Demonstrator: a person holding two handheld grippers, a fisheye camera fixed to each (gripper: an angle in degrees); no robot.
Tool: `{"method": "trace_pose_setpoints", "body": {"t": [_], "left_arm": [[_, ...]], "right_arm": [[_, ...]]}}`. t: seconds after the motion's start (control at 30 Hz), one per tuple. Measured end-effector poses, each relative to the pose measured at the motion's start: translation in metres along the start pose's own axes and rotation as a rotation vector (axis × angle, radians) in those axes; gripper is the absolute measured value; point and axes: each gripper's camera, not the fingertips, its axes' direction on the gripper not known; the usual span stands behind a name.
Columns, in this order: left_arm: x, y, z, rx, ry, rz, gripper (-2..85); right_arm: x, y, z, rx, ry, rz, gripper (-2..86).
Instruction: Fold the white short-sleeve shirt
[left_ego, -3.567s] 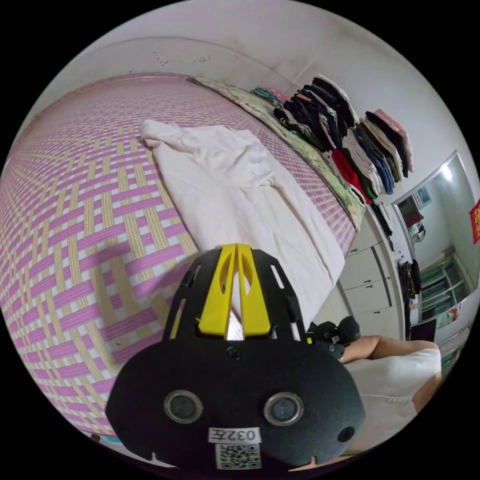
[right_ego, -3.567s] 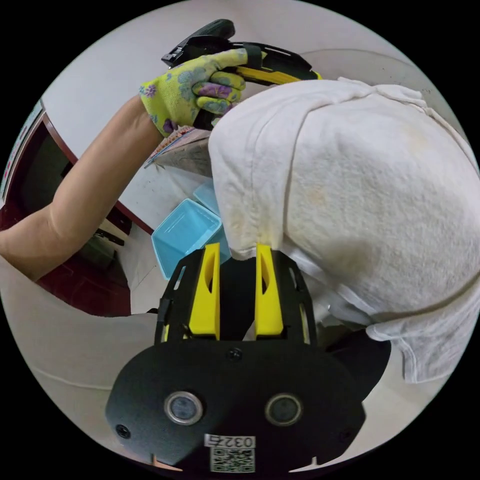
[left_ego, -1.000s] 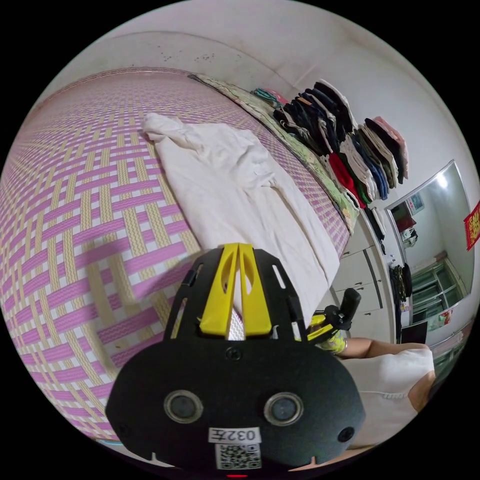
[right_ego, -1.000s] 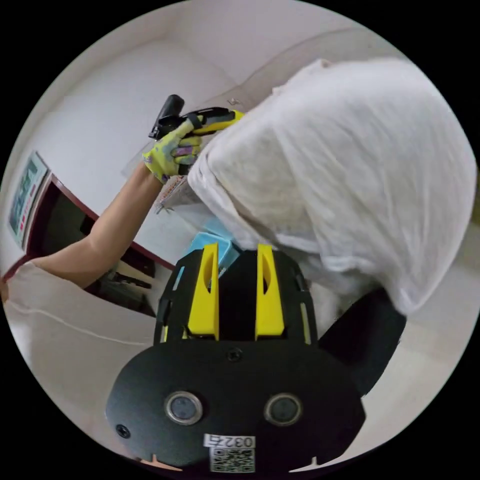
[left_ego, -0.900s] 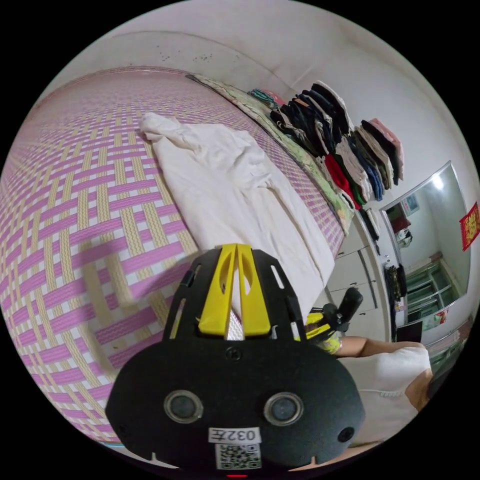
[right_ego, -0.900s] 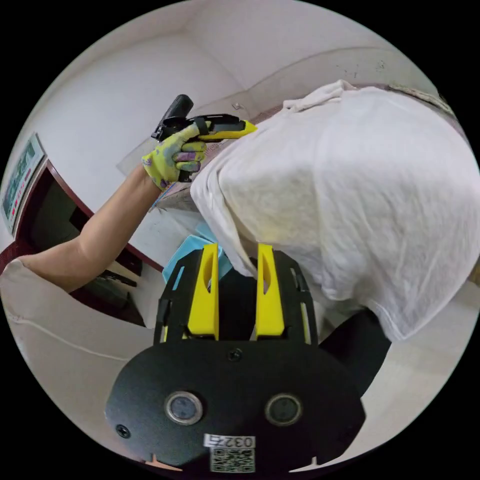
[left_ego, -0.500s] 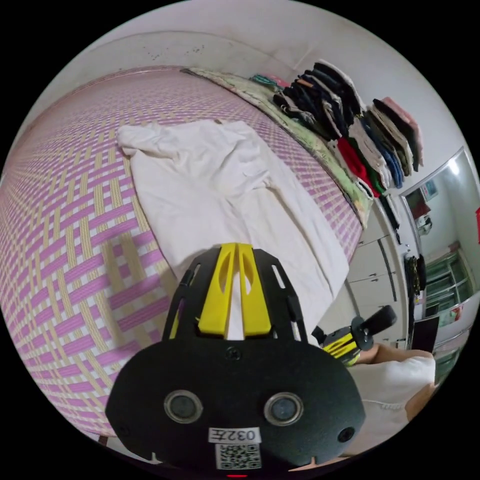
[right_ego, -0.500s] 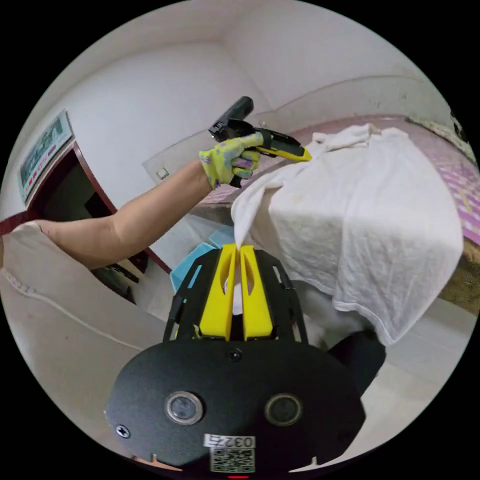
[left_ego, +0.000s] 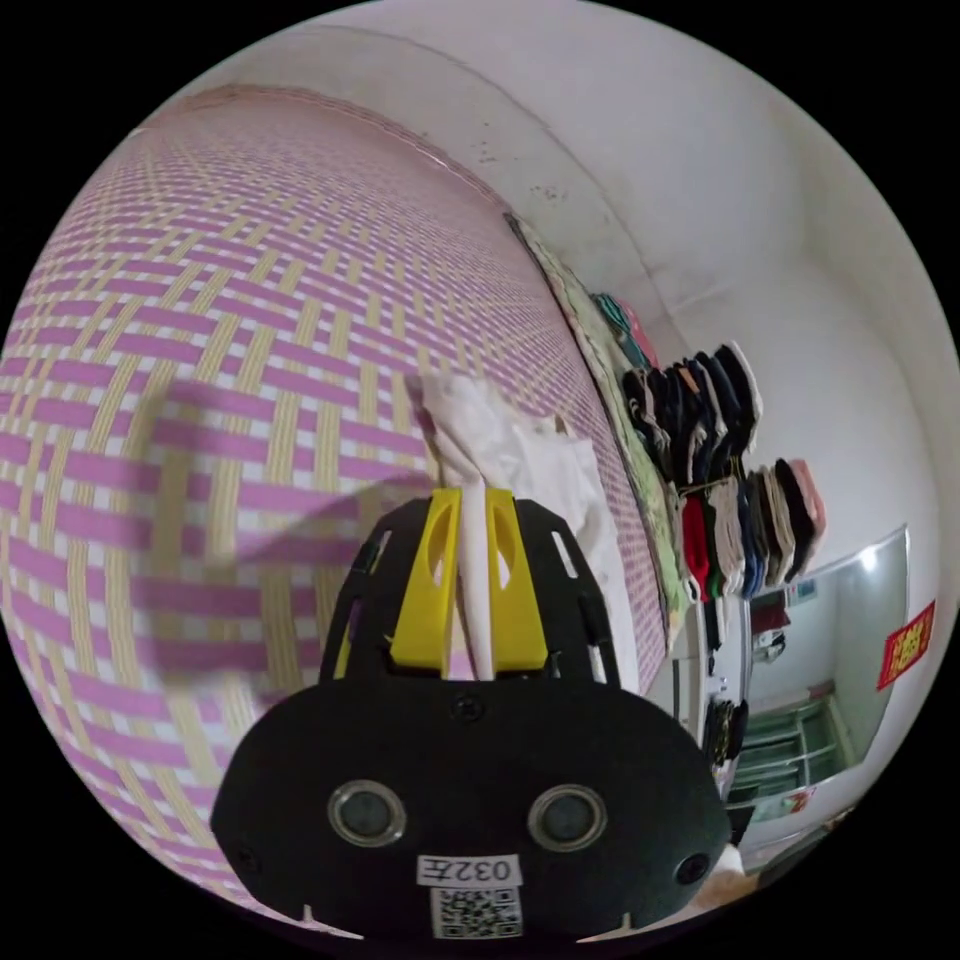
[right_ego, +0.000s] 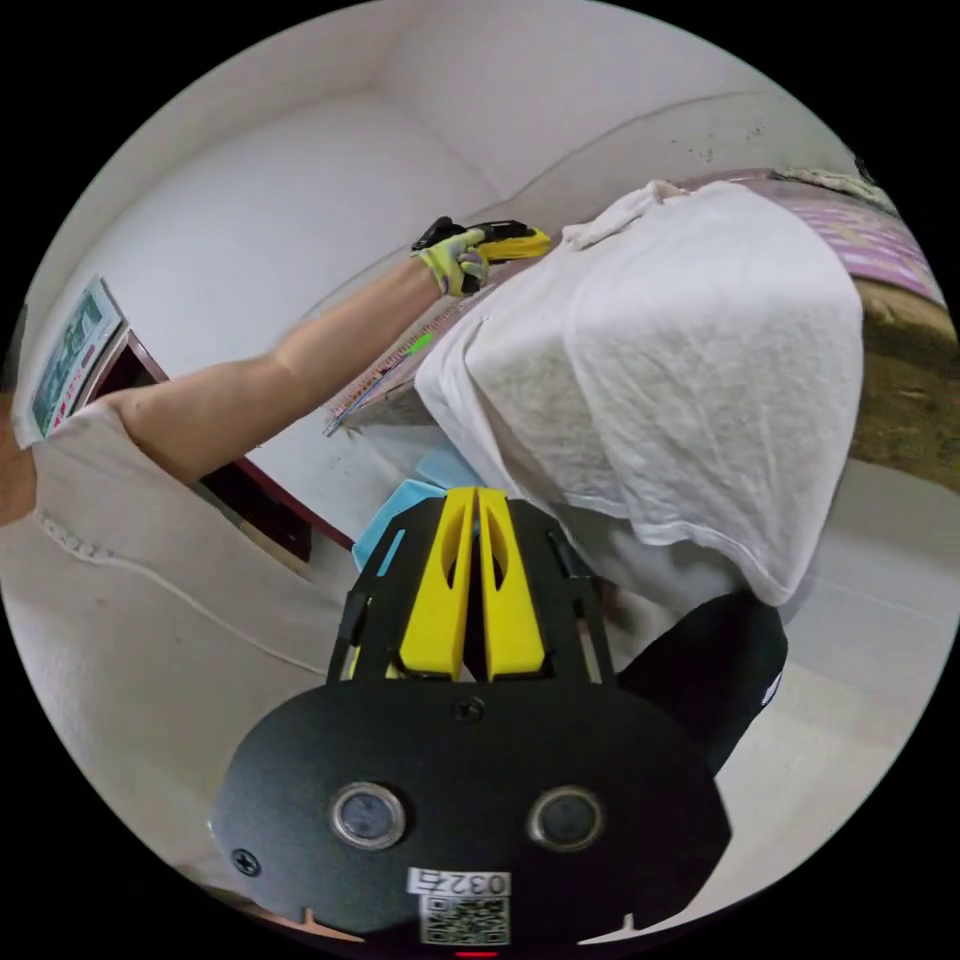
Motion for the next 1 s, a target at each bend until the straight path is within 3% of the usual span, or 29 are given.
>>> {"method": "trace_pose_setpoints", "body": {"t": [0.13,0.3,0.43,0.67,0.87,1.0], "left_arm": [[-0.005,-0.055,0.009,0.028,0.035,0.002,-0.8],[0.01,-0.103,0.051,-0.134,-0.06,0.063,-1.0],[0.023,-0.114,0.045,-0.032,-0.011,0.113,-0.9],[0.043,-0.086,0.033,-0.068,-0.144,0.185,-0.9],[0.041,-0.09,0.041,-0.077,-0.123,0.191,-0.9],[0.037,-0.099,0.053,-0.123,-0.125,0.192,-0.9]], "right_arm": [[0.004,0.007,0.003,0.012,-0.019,0.021,-1.0],[-0.009,-0.015,-0.015,0.06,-0.248,-0.092,-0.4],[-0.028,-0.084,-0.055,0.066,-0.204,-0.239,1.8],[0.047,-0.269,-0.061,0.033,0.2,-0.082,7.7],[0.151,-0.376,0.022,-0.169,0.207,0.203,10.0],[0.157,-0.392,0.05,-0.189,0.135,0.205,5.2]]}}
